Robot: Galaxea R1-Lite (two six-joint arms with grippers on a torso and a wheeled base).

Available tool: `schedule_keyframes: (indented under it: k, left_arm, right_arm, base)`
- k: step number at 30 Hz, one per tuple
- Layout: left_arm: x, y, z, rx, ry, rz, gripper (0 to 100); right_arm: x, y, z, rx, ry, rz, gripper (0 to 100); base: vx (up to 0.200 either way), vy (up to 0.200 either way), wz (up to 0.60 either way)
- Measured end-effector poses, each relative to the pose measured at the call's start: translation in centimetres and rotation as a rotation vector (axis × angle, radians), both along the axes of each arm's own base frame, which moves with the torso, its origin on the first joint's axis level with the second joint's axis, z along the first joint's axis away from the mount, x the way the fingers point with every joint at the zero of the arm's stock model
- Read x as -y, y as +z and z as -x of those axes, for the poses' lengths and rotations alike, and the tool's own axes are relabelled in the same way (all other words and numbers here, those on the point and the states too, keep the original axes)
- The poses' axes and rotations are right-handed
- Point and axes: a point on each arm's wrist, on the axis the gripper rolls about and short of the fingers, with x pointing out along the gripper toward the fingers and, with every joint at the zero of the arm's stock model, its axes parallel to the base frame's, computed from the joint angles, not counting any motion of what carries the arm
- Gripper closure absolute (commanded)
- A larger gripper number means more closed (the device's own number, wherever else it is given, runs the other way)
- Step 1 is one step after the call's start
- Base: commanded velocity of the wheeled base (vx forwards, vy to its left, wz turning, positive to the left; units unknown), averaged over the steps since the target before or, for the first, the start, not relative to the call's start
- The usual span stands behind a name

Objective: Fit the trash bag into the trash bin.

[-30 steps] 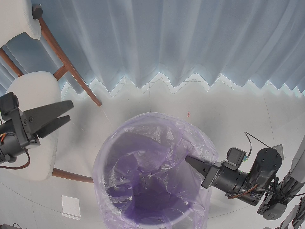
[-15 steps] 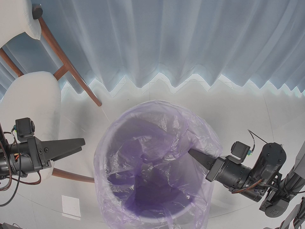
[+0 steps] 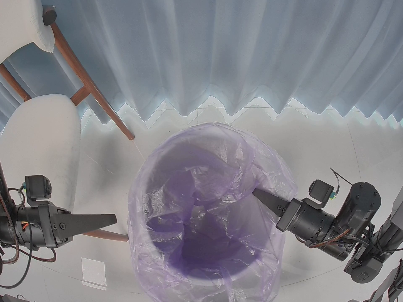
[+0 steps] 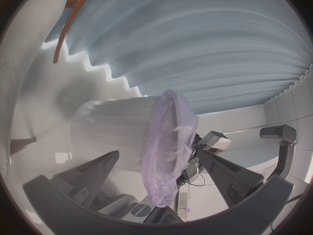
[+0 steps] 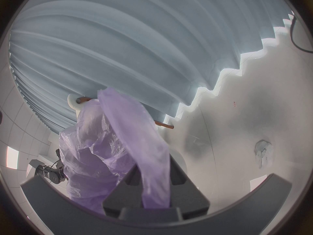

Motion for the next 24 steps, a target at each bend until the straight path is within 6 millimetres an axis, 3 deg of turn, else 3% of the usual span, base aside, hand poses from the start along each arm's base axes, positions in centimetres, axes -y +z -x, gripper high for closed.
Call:
schedule_keyframes:
  k: [11, 24]
  left_arm:
    - [0.2, -0.8, 0.9, -0.021, -0.037, -0.005, 0]
    - [2.3, -2.5, 1.7, -0.061, -0.092, -0.072, 0]
  right_arm:
    - [0.1, 0.0, -0.2, 0.001, -0.006, -0.002, 100]
    - [0.1, 0.1, -0.2, 0.005, -0.006, -0.004, 100]
  base:
    - [0.0, 0.0, 0.0]
    - [0.0, 0.0, 0.0]
